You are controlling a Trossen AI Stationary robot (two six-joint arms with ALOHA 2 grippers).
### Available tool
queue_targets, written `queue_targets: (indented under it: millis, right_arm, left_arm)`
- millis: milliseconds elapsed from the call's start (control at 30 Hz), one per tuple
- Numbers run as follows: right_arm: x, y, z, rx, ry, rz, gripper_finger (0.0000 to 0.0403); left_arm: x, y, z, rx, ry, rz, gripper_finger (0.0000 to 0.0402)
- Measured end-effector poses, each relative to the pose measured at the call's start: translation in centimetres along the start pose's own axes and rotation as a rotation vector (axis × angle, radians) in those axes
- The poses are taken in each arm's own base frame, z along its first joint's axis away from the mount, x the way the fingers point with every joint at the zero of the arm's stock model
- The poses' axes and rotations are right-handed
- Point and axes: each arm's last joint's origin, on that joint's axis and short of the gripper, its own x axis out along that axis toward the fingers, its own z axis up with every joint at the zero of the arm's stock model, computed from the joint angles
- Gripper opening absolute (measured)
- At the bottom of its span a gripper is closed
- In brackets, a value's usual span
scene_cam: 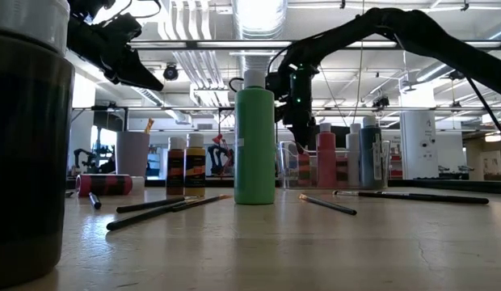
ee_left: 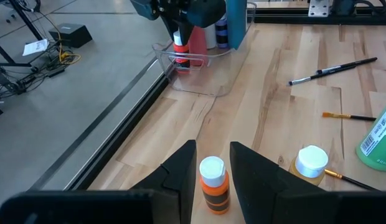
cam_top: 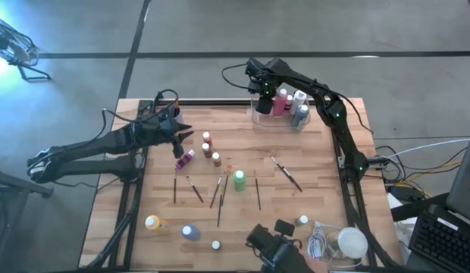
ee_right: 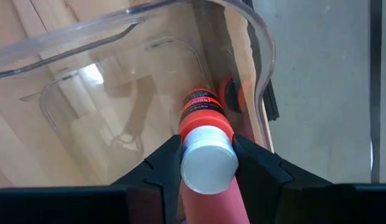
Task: Pick & Place Paint Supplies
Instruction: Put the orange paint bottle into the transparent bin
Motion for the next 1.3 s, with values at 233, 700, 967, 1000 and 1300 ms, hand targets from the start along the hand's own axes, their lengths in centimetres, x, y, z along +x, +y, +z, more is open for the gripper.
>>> queue_targets:
  millis: [233,700,967,1000,1300]
  right_arm:
    - [0.3,0.1,-0.1,-0.001,0.016,0.004,0.0114]
    - [1.2,-0.1,-0.8,0.016,0.072,-0.033,0.0124]
    - [0.9,-0.4,-0.8,0.026,0.078,-0.095,0.0175]
    - [0.8,-0.4,-0.8,0.026,0.075,-0.096,0.0179]
    - [0.1,-0.6,-0.6,0.030,0.049,-0.105,0.0196]
  left_arm:
    - [0.0,0.0,0.0,0.000,0.000,0.000,0.0103]
    - [0.0,0.0,0.1,-0.001,-0.008,0.001,0.0103]
    - [0.0,0.0,0.1,-0.002,-0.015,0.002,0.0103]
    - [0.0,0.0,0.1,-0.002,-0.015,0.002,0.0103]
    - [0.0,0.0,0.1,-0.002,-0.015,0.002,0.0103]
